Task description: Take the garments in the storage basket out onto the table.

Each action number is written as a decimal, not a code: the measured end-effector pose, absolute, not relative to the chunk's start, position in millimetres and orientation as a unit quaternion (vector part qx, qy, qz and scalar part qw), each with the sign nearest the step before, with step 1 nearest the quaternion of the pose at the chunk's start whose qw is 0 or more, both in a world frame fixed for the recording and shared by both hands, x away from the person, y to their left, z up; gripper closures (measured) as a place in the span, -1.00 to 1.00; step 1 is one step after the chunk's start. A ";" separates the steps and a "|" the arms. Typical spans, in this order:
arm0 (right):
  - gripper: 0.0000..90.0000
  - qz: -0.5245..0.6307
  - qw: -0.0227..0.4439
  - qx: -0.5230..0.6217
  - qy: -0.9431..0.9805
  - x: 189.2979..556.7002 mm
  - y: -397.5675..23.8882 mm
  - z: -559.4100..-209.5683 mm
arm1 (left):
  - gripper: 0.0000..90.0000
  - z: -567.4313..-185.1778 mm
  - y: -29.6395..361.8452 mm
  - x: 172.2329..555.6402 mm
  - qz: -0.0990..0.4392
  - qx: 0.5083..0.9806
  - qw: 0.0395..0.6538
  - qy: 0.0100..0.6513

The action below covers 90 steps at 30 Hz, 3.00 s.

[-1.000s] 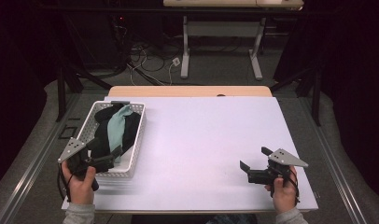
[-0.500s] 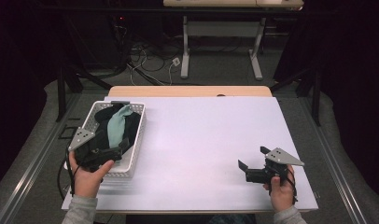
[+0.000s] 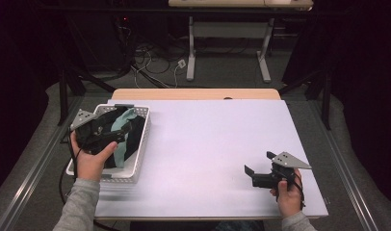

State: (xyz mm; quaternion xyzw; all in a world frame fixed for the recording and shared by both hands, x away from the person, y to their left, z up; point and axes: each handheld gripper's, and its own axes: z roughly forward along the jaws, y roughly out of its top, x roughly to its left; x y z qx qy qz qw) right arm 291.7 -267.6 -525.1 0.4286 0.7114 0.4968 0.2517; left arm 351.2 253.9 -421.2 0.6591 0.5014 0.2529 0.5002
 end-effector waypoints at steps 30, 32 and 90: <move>-0.99 0.483 0.241 0.444 0.715 290.9 -271.2 -529.3 | -0.99 -480.2 276.0 404.6 0.215 0.687 0.360 0.593; -0.99 0.482 0.241 0.442 0.717 291.3 -271.0 -529.6 | -0.99 -484.0 277.7 404.3 0.218 0.691 0.352 0.593; -0.95 0.473 0.232 0.436 0.730 294.7 -268.9 -533.7 | -1.00 -514.3 296.0 414.7 0.147 0.697 0.306 0.632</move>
